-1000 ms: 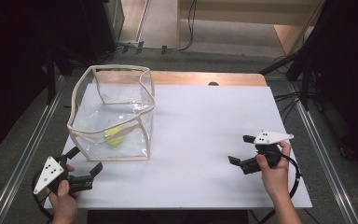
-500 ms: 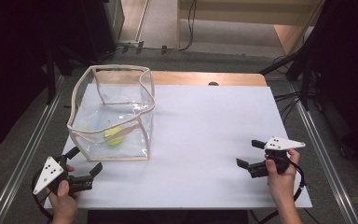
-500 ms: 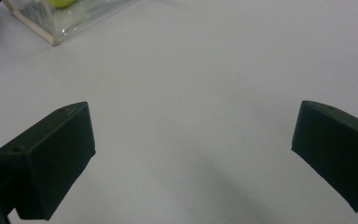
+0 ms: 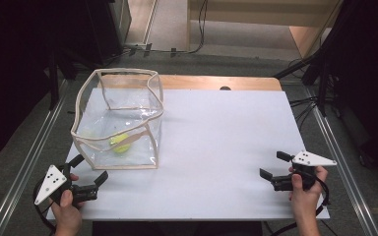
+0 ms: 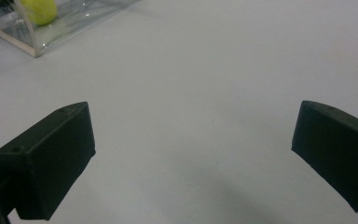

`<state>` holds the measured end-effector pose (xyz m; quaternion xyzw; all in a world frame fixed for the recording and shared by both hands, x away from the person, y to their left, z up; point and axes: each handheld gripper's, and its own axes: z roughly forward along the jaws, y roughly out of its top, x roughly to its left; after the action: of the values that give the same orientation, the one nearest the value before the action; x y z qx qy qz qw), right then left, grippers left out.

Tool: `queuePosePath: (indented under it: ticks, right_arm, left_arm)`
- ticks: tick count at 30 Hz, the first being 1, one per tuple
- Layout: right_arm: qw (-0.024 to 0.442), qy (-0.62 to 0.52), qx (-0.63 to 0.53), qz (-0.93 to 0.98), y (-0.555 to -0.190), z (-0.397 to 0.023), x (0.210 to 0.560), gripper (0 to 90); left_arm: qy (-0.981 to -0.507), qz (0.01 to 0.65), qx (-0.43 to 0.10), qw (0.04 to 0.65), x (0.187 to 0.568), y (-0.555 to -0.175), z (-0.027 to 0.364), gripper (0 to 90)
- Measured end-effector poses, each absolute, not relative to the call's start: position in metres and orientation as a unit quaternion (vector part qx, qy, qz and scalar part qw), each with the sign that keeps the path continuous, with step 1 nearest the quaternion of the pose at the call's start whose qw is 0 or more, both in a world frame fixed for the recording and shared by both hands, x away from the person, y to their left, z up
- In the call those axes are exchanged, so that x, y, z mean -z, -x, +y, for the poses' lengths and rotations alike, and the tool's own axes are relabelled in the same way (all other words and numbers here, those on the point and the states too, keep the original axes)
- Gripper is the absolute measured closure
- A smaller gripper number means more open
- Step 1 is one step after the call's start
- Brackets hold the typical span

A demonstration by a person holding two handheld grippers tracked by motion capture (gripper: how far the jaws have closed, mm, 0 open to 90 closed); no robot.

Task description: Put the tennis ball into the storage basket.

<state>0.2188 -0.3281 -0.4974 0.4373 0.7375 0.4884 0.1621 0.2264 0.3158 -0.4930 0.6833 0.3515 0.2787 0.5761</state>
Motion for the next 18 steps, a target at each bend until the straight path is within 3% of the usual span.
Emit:
queuePosePath:
  ticks: [18]
  right_arm:
    - [0.182, -0.466, -0.511, 0.699, -0.206, -0.363, 0.513, 0.0]
  left_arm:
    - [-0.683, 0.354, -0.279, 0.574, 0.493, -0.227, 0.316, 0.0]
